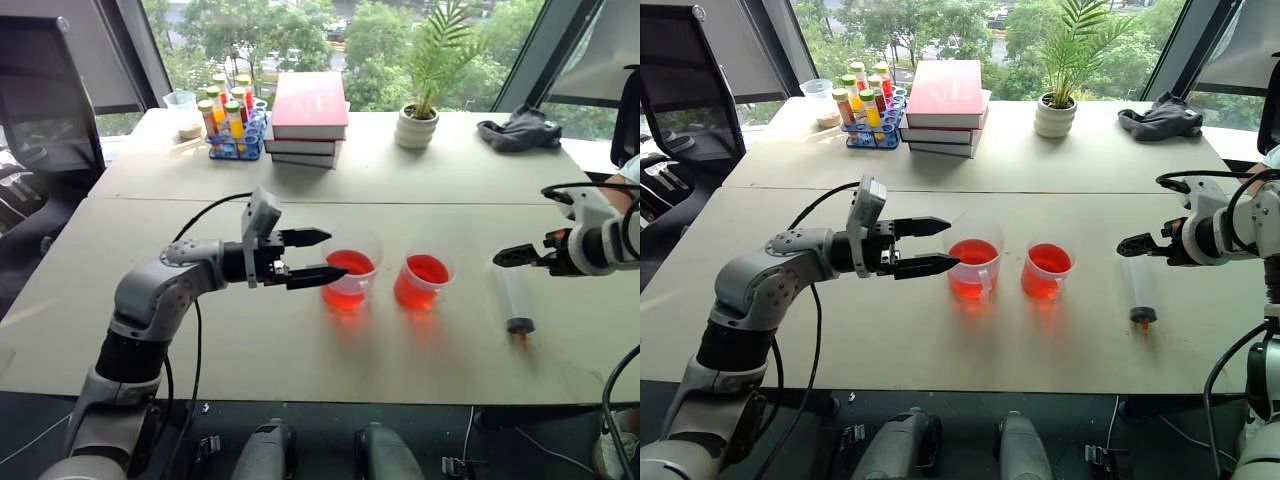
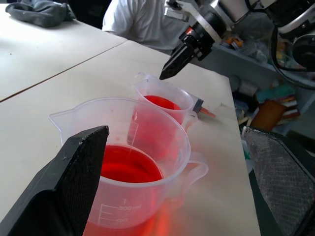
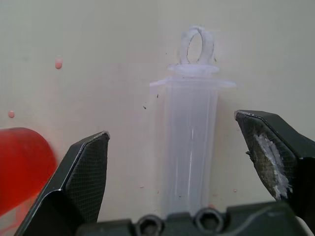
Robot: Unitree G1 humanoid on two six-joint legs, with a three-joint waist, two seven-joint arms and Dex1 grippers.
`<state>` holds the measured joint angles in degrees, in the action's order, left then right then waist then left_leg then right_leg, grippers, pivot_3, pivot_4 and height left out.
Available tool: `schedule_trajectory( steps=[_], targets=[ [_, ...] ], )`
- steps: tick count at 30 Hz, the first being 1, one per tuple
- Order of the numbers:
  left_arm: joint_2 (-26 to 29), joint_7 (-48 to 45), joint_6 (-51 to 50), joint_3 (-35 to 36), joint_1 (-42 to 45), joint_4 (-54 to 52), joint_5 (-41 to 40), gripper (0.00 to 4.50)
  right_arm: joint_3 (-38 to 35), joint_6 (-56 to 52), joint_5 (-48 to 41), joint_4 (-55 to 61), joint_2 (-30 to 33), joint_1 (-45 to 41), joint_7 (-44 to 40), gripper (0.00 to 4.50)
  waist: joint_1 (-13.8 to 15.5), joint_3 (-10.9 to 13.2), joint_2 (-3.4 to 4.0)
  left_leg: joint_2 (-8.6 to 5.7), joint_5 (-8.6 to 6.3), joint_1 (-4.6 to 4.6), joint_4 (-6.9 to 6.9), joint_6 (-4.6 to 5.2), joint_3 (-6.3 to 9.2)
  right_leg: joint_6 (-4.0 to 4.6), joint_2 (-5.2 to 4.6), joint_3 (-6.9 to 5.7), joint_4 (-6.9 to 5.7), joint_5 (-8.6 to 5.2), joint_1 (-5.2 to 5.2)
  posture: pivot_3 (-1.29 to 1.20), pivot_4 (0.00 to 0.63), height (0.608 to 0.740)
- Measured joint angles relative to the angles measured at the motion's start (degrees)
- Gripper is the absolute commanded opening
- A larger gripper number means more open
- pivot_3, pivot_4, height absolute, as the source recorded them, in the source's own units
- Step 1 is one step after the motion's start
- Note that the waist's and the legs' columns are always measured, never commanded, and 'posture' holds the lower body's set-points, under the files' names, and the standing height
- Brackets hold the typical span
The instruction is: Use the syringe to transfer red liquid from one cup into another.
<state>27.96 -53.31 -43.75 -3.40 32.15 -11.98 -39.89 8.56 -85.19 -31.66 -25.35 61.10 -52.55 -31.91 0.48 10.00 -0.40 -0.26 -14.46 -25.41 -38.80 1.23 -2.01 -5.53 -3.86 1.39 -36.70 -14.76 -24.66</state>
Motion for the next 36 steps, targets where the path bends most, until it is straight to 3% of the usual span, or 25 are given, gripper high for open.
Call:
schedule_trajectory(
  steps=[8,11,14,15,21,26,30,32,36],
  targets=[
    [0.2,2.7,0.1,1.1,-3.3,-3.2,-0.5,4.50,13.1,7.1,9.5,-9.7,-4.3,-3.9,-10.9,4.48,-0.2,0.0,0.00,-0.01,0.00,0.03,0.01,0.00,-0.01,-0.16,0.02,-0.02,0.05,0.11,0.05,0.00,0.150,0.740],
    [0.6,3.5,0.0,2.2,-4.3,-4.6,-0.8,4.50,14.3,9.2,12.6,-13.0,-6.2,-5.1,-12.9,3.20,-0.3,0.0,0.00,-0.01,0.00,0.04,0.00,0.00,-0.01,-0.16,0.03,-0.03,0.04,0.13,0.06,0.00,0.150,0.740],
    [1.0,4.0,-0.4,2.4,-4.6,-5.0,-0.8,4.50,14.9,11.2,15.3,-15.5,-6.8,-5.7,-14.7,1.58,-0.3,0.0,0.00,-0.01,0.00,0.06,0.00,0.00,0.00,-0.15,0.04,-0.04,0.04,0.13,0.09,0.00,0.150,0.740],
    [1.3,4.0,-0.4,2.6,-4.6,-5.0,-0.8,4.50,15.1,11.7,16.2,-16.2,-7.1,-6.1,-15.4,1.37,-0.3,0.0,0.00,-0.01,0.00,0.07,-0.01,0.00,0.00,-0.14,0.04,-0.04,0.05,0.14,0.10,0.00,0.150,0.740],
    [3.1,3.8,-0.4,3.6,-4.0,-4.9,-0.9,4.50,14.2,13.9,19.1,-17.3,-8.0,-7.1,-17.9,1.37,-1.1,0.0,0.04,0.00,0.00,0.08,-0.01,-0.01,0.00,-0.11,0.04,-0.04,0.04,0.16,0.09,0.00,0.150,0.740],
    [5.3,2.5,-0.5,5.7,-2.1,-3.9,-2.1,4.50,6.1,15.8,19.5,-13.4,-5.6,-11.8,-16.0,1.37,-1.1,0.1,0.20,0.00,-0.01,0.08,0.15,-0.03,0.01,-0.14,0.05,-0.06,0.05,0.17,0.03,0.00,0.150,0.740],
    [7.1,1.2,-1.5,6.7,0.3,-1.1,-3.1,4.50,-7.9,15.5,14.8,0.7,-7.3,-11.3,-13.4,1.37,-1.2,0.1,0.20,0.00,0.05,0.08,0.37,-0.11,0.02,-0.17,0.08,-0.08,0.07,0.19,-0.05,0.00,0.150,0.740],
    [8.0,-0.1,-1.8,6.7,2.8,-0.1,-3.3,4.50,-17.1,17.3,9.9,10.7,-13.3,-10.8,-11.6,1.37,-1.4,0.1,0.19,0.01,0.10,0.16,0.53,-0.16,0.03,-0.24,0.16,-0.08,0.06,0.23,-0.04,0.00,0.150,0.740],
    [8.6,-1.8,-2.0,6.7,5.5,2.5,-3.3,4.50,-28.1,22.8,0.3,26.9,-26.5,-7.8,-7.8,1.37,-1.1,0.1,0.17,0.04,0.13,0.18,0.58,-0.19,0.12,-0.26,0.26,-0.18,-0.28,0.22,-0.05,0.00,0.150,0.740]
  ],
)
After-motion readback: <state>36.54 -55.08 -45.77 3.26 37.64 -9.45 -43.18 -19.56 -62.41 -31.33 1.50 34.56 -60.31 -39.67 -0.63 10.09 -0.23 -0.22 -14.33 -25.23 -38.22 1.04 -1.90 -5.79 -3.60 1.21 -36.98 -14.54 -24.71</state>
